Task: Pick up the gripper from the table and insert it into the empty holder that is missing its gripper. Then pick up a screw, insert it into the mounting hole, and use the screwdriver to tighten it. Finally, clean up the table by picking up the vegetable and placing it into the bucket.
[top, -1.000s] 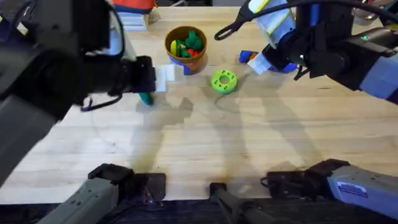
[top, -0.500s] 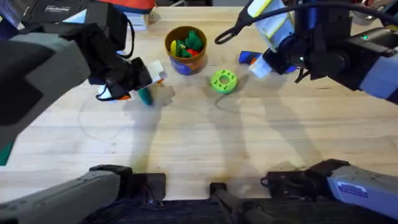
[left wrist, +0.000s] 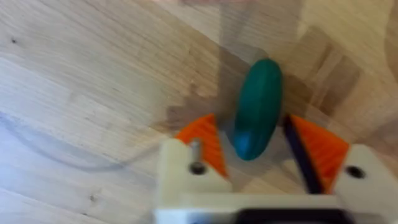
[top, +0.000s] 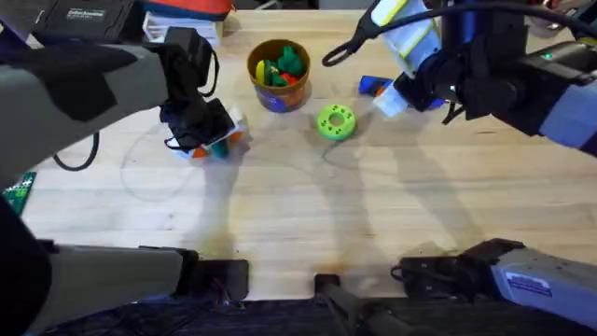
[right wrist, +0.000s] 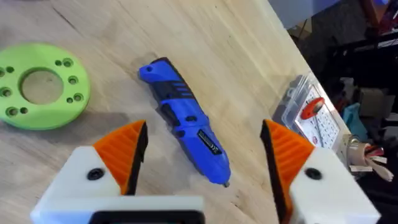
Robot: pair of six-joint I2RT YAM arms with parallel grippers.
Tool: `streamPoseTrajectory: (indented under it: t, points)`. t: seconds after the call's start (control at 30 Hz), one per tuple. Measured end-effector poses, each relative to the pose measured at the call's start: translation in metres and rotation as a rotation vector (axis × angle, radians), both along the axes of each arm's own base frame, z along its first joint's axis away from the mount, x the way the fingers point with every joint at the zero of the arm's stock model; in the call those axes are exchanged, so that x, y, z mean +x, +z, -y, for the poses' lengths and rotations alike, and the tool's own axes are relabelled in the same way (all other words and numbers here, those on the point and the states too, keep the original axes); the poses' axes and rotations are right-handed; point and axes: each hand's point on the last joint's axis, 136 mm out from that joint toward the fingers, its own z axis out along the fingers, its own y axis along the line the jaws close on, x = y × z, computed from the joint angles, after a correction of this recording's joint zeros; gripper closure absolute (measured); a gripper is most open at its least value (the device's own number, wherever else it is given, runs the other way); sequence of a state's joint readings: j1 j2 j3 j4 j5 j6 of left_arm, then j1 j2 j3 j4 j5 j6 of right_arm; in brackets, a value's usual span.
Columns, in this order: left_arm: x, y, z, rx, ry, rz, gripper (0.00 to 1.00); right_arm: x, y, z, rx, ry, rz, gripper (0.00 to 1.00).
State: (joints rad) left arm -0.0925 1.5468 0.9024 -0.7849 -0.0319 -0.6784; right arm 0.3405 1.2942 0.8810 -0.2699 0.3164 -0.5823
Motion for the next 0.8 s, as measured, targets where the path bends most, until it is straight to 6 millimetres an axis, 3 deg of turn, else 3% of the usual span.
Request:
streamPoseTrajectory:
  t: [0.07,0.13,0.17,0.3,0.43,0.67,0.8]
  points:
    - [0.000,-0.001,0.000,0.001,0.000,-0.005,0.670,0.000,0.000,0.000,0.000,0.000,0.000,0.008]
    - [0.000,0.000,-0.001,0.008,0.000,-0.004,0.941,0.000,0.000,0.000,0.000,0.000,0.000,0.008]
    - [0.001,0.002,-0.002,0.010,0.002,-0.003,0.977,0.000,0.000,0.000,0.000,0.000,0.000,0.007]
    - [0.008,0.018,-0.001,0.010,0.004,0.000,0.980,0.000,0.000,0.000,0.000,0.000,0.000,0.009]
    - [0.024,0.048,0.001,0.005,0.004,0.032,0.980,0.000,0.000,0.000,0.000,0.000,0.000,0.011]
    - [0.071,0.115,0.018,-0.085,-0.015,0.208,0.980,0.000,0.000,0.000,0.000,0.000,0.000,0.009]
    - [0.095,0.135,0.035,-0.144,-0.052,0.322,0.980,0.000,0.000,0.000,0.000,0.000,0.000,0.009]
